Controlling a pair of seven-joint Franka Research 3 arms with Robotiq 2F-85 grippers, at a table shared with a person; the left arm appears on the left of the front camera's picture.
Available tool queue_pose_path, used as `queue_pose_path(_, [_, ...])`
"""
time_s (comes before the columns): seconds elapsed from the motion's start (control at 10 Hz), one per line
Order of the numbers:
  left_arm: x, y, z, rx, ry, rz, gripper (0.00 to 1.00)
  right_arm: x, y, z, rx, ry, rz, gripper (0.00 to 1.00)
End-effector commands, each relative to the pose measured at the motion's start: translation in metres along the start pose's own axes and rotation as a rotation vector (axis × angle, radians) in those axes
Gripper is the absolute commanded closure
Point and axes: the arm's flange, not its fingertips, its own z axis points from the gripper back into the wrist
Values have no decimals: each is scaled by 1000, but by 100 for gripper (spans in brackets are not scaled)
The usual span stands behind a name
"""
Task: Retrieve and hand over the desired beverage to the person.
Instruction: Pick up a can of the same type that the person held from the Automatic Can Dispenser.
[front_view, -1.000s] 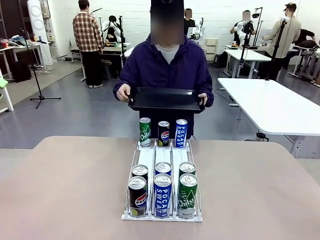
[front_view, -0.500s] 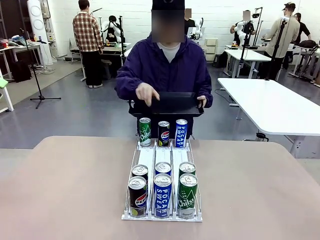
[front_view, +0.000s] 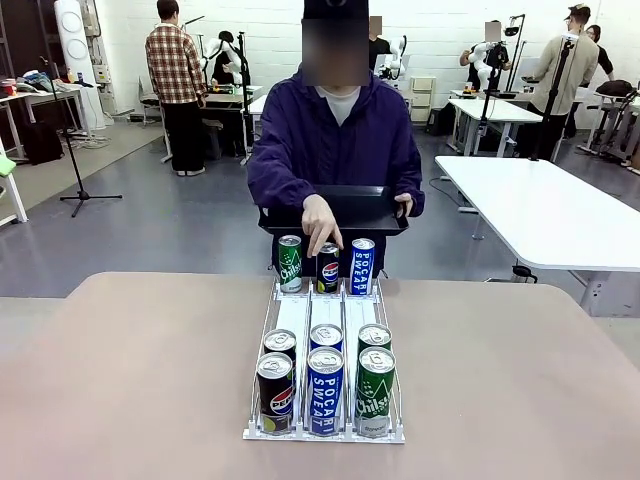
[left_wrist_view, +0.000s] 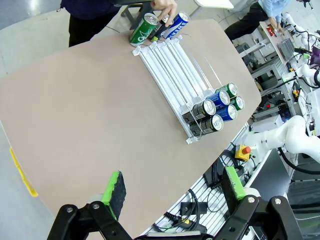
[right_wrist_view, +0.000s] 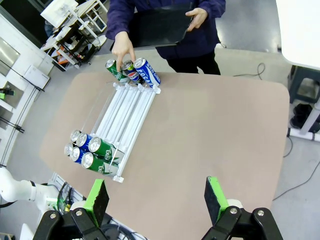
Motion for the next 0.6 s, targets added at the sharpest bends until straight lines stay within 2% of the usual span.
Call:
queue_pose_path(0.0, [1, 2, 2, -13, -10, -20, 0, 2, -1, -1, 27, -10, 13, 0])
queue_pose_path(0.5, [1, 2, 2, -13, -10, -20, 0, 2, -1, -1, 27, -10, 13, 0])
